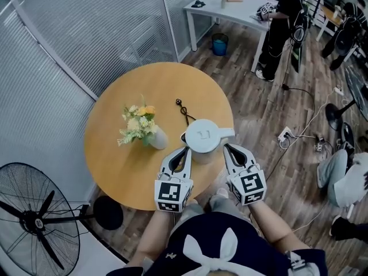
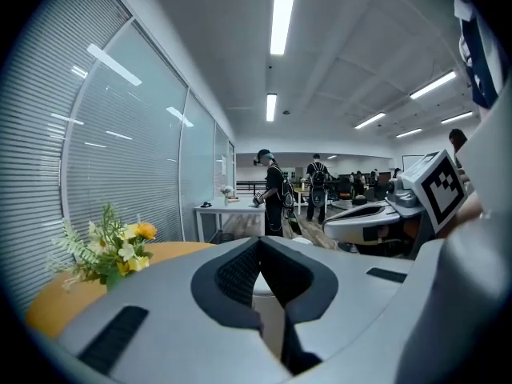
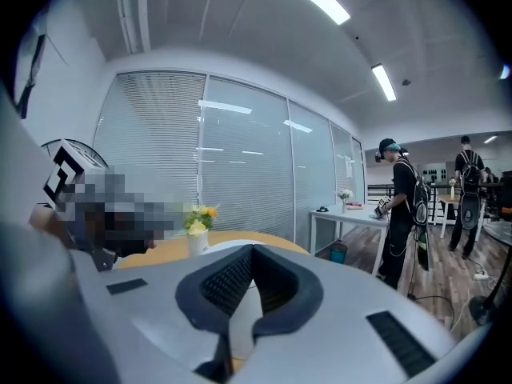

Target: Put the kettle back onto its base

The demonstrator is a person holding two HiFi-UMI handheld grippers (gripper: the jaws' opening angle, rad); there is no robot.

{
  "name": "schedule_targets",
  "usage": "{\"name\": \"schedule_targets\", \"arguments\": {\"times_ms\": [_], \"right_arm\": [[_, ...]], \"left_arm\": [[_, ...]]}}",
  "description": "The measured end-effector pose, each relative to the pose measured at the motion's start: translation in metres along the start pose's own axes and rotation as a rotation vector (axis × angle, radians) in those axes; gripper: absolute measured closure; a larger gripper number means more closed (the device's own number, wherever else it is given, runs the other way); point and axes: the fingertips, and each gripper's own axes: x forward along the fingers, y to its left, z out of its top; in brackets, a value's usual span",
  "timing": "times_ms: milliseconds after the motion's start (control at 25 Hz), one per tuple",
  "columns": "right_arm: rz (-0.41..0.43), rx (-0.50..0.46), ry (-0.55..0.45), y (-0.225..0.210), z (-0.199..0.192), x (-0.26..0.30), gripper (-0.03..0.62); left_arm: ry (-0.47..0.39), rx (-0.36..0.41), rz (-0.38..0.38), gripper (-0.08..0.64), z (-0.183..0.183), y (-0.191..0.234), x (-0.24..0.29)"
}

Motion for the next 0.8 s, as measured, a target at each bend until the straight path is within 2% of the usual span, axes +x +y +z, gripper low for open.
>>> {"name": "schedule_targets", "arguments": {"times_ms": [400, 800], "right_arm": [[0.039, -0.007, 0.029, 0.012, -0.006, 0.001, 0.571], [0.067, 0.014, 0.015, 0.020, -0.004, 0.003, 0.571]], "left_arm": [[0.020, -0.006, -0.037, 0.534, -0.002, -0.010, 0.002], [0.017, -0.005, -0.050, 0.534, -0.002, -0.015, 0.003]]}}
